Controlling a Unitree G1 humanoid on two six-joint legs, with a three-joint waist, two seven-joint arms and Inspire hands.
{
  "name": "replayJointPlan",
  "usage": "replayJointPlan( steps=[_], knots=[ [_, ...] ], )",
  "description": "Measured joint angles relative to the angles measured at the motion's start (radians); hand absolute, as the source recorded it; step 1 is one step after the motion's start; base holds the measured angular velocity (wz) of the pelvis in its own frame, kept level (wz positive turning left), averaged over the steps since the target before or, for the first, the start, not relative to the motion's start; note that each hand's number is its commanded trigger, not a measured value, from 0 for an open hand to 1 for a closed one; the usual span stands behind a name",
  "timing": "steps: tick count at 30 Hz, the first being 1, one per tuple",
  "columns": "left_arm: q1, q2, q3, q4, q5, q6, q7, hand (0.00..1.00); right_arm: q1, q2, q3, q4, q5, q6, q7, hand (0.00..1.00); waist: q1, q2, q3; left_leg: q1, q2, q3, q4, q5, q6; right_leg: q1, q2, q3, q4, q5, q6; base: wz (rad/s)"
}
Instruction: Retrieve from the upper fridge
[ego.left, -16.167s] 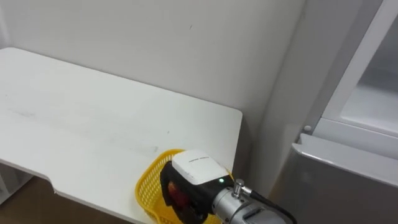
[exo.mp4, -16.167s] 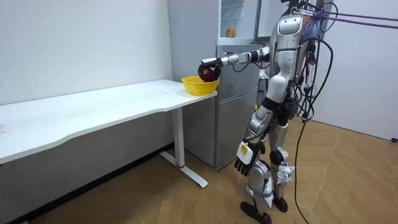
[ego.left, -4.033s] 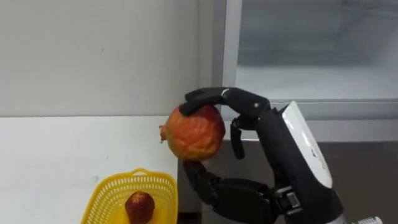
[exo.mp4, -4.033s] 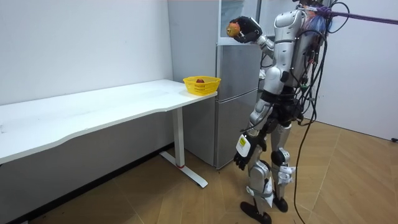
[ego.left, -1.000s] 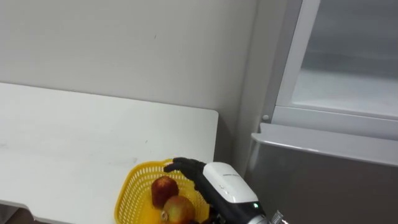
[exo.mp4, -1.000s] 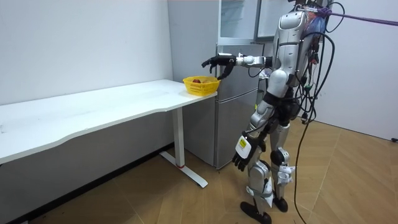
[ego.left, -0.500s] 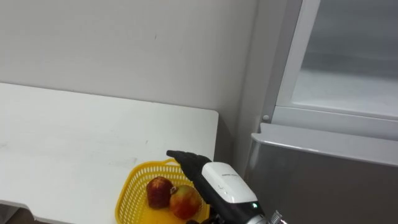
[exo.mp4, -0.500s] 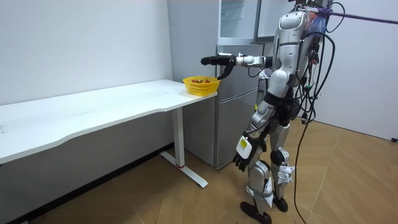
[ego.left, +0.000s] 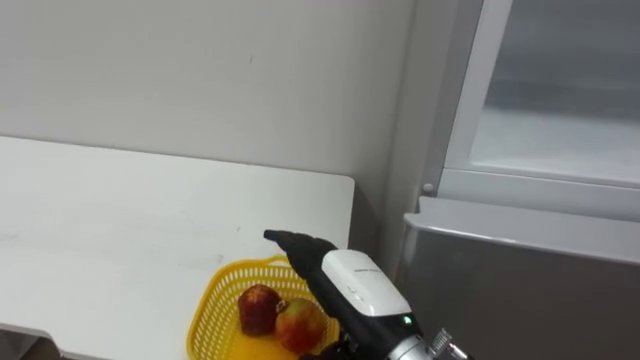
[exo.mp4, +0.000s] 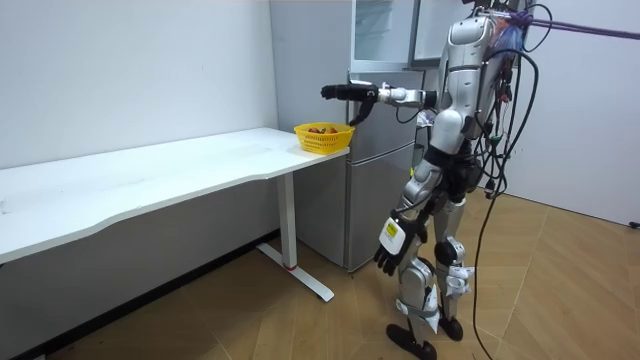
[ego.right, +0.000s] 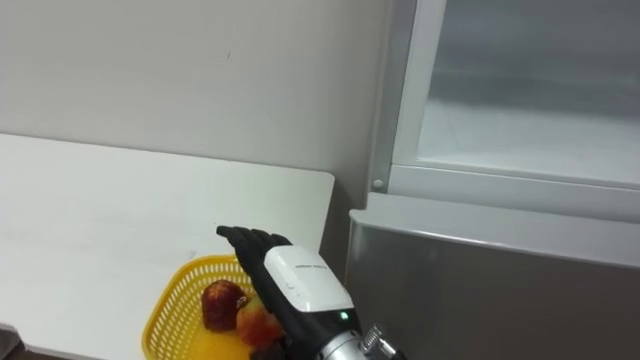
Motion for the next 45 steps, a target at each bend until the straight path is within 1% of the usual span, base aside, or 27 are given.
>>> replayJointPlan(
  steps=[3,5,7,11,14,15,16,21,26,29,32,33,34,35,36,37,39,41,45],
  knots=[
    [-0.002,0.000,0.000,0.001,0.000,0.000,0.001,0.00,0.000,0.000,-0.003,-0.031,0.019,-0.002,-0.003,0.00,-0.001,0.006,-0.0012,0.003,0.001,0.007,-0.003,0.000,0.000,0.000,0.003,0.006,0.000,0.000,0.000,-0.06],
    [-0.003,-0.001,0.002,0.001,0.001,0.000,0.002,0.00,0.000,0.000,-0.005,-0.042,0.033,-0.003,-0.003,0.00,-0.004,0.005,-0.0015,0.005,0.002,0.014,-0.005,0.001,-0.001,-0.001,0.004,0.014,-0.001,0.000,0.000,-0.07],
    [-0.003,-0.003,0.001,0.001,0.002,0.000,0.000,0.00,0.000,0.000,-0.009,-0.045,0.067,-0.007,-0.005,0.00,-0.019,0.005,-0.0016,0.006,0.002,0.015,-0.005,0.001,0.000,-0.001,0.004,0.019,-0.001,0.000,0.000,0.00],
    [-0.004,-0.003,0.002,-0.002,0.006,0.000,-0.004,0.00,0.000,0.001,-0.015,-0.050,0.076,-0.007,-0.004,0.00,-0.029,0.005,-0.0018,0.014,0.002,0.019,-0.009,0.001,0.000,0.002,0.004,0.029,0.000,0.000,0.000,-0.07],
    [-0.003,-0.002,0.006,-0.002,0.021,0.000,-0.004,0.00,0.000,0.002,-0.051,-0.100,0.084,-0.009,-0.004,0.00,-0.042,0.002,-0.0040,0.021,0.001,0.022,-0.019,0.006,0.000,0.002,0.004,0.039,0.000,0.000,0.000,-0.03],
    [-0.002,0.000,0.006,-0.001,0.022,0.000,-0.004,0.00,0.000,0.003,-0.057,-0.124,0.092,-0.015,-0.003,0.00,-0.047,0.000,-0.0051,0.022,0.001,0.022,-0.020,0.006,0.000,0.003,0.005,0.042,-0.001,0.000,0.000,0.00],
    [-0.002,0.001,0.006,-0.001,0.022,0.000,-0.004,0.00,0.000,0.004,-0.060,-0.136,0.098,-0.026,-0.004,0.00,-0.051,0.000,-0.0052,0.026,0.001,0.022,-0.020,0.006,0.000,0.006,0.006,0.046,-0.002,0.000,0.000,0.00],
    [-0.004,0.007,0.006,0.000,0.022,0.000,-0.003,0.00,0.001,0.012,-0.081,-0.201,0.105,-0.027,-0.006,0.00,-0.070,0.000,-0.0049,0.035,0.002,0.024,-0.022,0.006,0.000,0.010,0.006,0.058,-0.002,0.000,0.000,-0.02],
    [-0.003,0.009,0.006,0.005,0.022,0.000,-0.002,0.00,0.003,0.016,-0.114,-0.243,0.108,-0.041,-0.051,0.00,-0.095,0.004,-0.0018,0.038,0.002,0.029,-0.021,0.006,0.000,0.013,0.006,0.058,-0.002,0.000,0.000,-0.02],
    [-0.002,0.010,0.008,0.009,0.021,0.000,-0.003,0.00,0.004,0.017,-0.137,-0.243,0.119,-0.048,-0.070,0.00,-0.107,0.006,-0.0019,0.038,0.003,0.033,-0.019,0.006,0.000,0.013,0.005,0.060,-0.001,0.000,0.000,-0.03],
    [-0.002,0.009,0.012,0.008,0.020,0.000,-0.007,0.00,0.006,0.014,-0.164,-0.258,0.129,-0.048,-0.082,0.00,-0.111,0.009,-0.0044,0.037,0.005,0.044,-0.019,0.006,0.000,0.006,0.006,0.073,0.000,0.000,0.000,-0.10],
    [-0.001,0.008,0.015,0.008,0.022,0.000,-0.010,0.00,0.014,0.014,-0.177,-0.277,0.129,-0.048,-0.088,0.00,-0.113,0.012,-0.0066,0.037,0.005,0.045,-0.019,0.006,0.000,0.005,0.005,0.074,0.001,0.000,0.000,0.00],
    [0.004,0.007,0.016,0.008,0.021,0.000,-0.010,0.00,0.022,0.016,-0.194,-0.291,0.128,-0.056,-0.100,0.00,-0.121,0.014,-0.0098,0.037,0.004,0.046,-0.020,0.006,0.001,0.005,0.005,0.075,0.001,0.000,0.000,0.00],
    [0.008,0.006,0.018,0.007,0.021,0.000,-0.010,0.00,0.024,0.017,-0.201,-0.294,0.128,-0.058,-0.108,0.00,-0.127,0.015,-0.0115,0.037,0.004,0.046,-0.021,0.006,0.001,0.005,0.006,0.075,0.001,0.000,0.000,0.00],
    [0.014,0.005,0.020,0.008,0.021,0.000,-0.010,0.00,0.026,0.016,-0.214,-0.304,0.126,-0.058,-0.124,0.00,-0.135,0.017,-0.0148,0.039,0.004,0.049,-0.022,0.006,0.001,0.005,0.006,0.075,0.001,0.000,0.000,0.00],
    [0.018,0.005,0.020,0.008,0.019,-0.001,-0.009,0.00,0.031,0.016,-0.234,-0.313,0.124,-0.063,-0.137,0.00,-0.142,0.018,-0.0163,0.041,0.004,0.051,-0.023,0.006,0.000,0.005,0.006,0.077,0.001,0.000,0.000,-0.04],
    [0.028,0.005,0.022,0.008,0.019,-0.002,-0.005,0.00,0.044,0.015,-0.264,-0.312,0.126,-0.077,-0.164,0.00,-0.153,0.019,-0.0164,0.051,0.005,0.057,-0.023,0.006,0.000,0.009,0.007,0.081,0.000,0.000,0.000,-0.08],
    [0.039,0.005,0.023,0.008,0.019,-0.002,-0.002,0.00,0.073,0.014,-0.283,-0.312,0.126,-0.078,-0.191,0.00,-0.162,0.020,-0.0175,0.056,0.007,0.065,-0.024,0.006,0.000,0.013,0.008,0.082,0.000,0.000,0.000,-0.10],
    [0.052,0.004,0.024,0.006,0.020,-0.002,0.001,0.00,0.166,0.014,-0.330,-0.312,0.130,-0.076,-0.221,0.00,-0.195,0.021,-0.0166,0.064,0.007,0.071,-0.033,0.006,0.000,0.016,0.007,0.085,0.001,0.001,0.000,-0.04]
  ],
)
